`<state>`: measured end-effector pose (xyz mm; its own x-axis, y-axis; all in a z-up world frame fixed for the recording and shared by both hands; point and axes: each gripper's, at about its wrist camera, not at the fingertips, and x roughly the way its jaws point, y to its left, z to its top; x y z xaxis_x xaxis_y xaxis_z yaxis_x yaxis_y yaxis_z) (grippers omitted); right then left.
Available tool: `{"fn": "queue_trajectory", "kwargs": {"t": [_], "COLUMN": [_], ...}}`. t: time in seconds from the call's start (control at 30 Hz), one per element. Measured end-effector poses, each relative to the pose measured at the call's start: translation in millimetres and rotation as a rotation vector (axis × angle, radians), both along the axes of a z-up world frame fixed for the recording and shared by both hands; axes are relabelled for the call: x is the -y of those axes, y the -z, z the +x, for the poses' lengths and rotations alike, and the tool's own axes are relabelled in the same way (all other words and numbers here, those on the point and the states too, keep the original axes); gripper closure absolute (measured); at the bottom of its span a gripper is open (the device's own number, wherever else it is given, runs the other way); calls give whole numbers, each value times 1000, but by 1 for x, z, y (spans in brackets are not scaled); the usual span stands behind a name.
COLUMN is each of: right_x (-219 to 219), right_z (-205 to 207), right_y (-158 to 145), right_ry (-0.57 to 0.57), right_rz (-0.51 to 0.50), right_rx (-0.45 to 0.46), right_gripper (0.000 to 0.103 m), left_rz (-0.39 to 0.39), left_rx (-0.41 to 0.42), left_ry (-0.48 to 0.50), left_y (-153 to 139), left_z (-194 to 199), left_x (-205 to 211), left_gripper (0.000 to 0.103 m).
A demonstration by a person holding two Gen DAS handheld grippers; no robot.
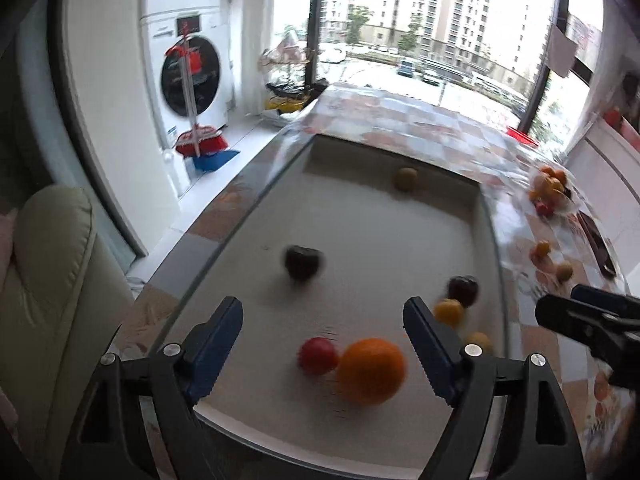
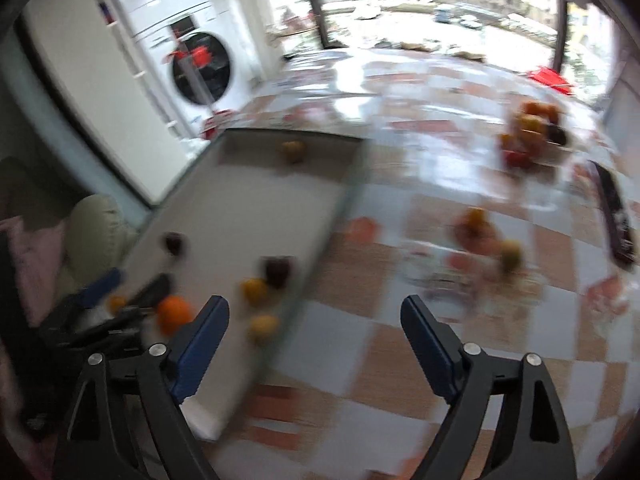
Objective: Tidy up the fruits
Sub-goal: 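Open both tools to drop the tomato and orange into the tray, then swing both open tools back toward the tablecloth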
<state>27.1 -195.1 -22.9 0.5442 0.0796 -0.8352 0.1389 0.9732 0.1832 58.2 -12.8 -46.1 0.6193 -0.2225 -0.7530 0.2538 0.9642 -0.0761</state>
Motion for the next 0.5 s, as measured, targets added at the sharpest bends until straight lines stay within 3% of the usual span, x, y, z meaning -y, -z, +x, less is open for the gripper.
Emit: {"fn": "queue_trajectory", "kwargs": {"t": [0.03,0.33,0.5], "right_x": [8,121,171], "right_z": [-4,-59,-96], "right_y": [3,46,58], "right_ry": [25,340,477], "right_rz": [-21,-105,-156], "right_rx": [-2,-142,-148], "right_gripper": [0,0,0], "left_rz": [-1,9,79], "left_rx": [4,90,78], "left_ry": [16,293,428], "left_y": [-2,-20,-3], "left_z": [-2,-50,-78], "left_x": [4,88,146], "left_gripper": [19,19,19]}}
